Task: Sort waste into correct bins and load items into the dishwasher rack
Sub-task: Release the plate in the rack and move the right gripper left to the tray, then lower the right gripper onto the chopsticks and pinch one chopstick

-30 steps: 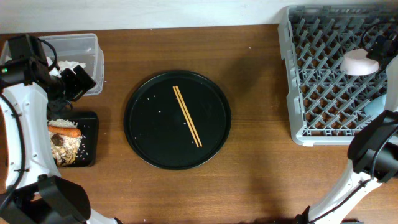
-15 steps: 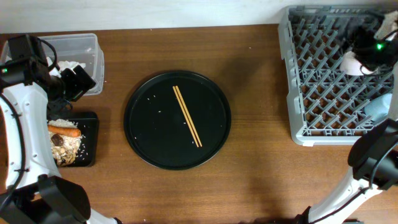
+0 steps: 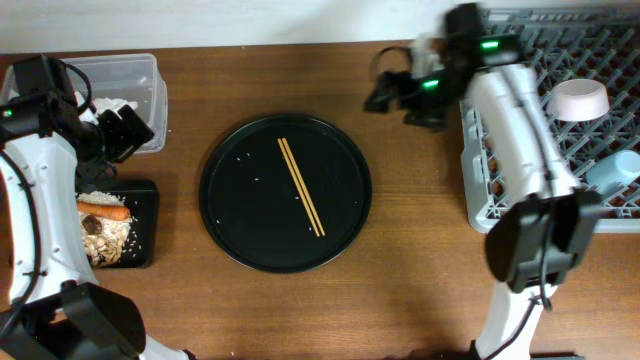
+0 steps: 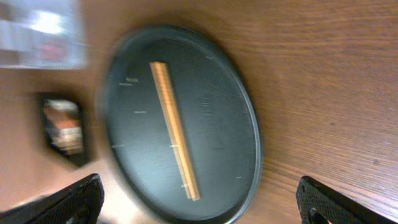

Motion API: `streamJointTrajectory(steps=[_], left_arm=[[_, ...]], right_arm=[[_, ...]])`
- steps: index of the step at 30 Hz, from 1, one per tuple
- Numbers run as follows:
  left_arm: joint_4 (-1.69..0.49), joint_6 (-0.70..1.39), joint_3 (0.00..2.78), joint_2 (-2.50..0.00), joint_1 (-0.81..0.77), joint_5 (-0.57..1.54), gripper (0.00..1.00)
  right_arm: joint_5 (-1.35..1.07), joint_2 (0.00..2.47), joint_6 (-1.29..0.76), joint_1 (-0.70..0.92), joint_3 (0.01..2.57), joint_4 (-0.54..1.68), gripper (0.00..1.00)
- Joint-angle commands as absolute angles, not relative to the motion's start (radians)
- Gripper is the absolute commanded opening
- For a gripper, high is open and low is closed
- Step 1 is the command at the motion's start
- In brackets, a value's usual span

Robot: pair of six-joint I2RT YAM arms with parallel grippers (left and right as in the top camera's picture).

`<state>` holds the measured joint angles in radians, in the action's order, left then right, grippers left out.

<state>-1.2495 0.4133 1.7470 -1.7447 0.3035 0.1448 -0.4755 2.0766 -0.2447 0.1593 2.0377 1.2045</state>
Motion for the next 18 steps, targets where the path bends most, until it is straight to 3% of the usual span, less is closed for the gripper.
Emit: streamJointTrajectory(steps=[1,5,18], left_arm=[[-1.25,0.426,1.75,-1.718,0.304,0.141,0.99],[-1.25,0.426,1.75,-1.718,0.304,0.141,0.99],[-1.25,0.426,1.75,-1.718,0.304,0.141,0.99]], right_arm=[[-0.136,2.051,-0.319,0.303,2.047,1.157,0.98],[-0.009,2.064,-0.32,0.431,2.047,1.093,0.98],[-0.056,2.287,-0.435,0.58,2.042,1.083,0.95]])
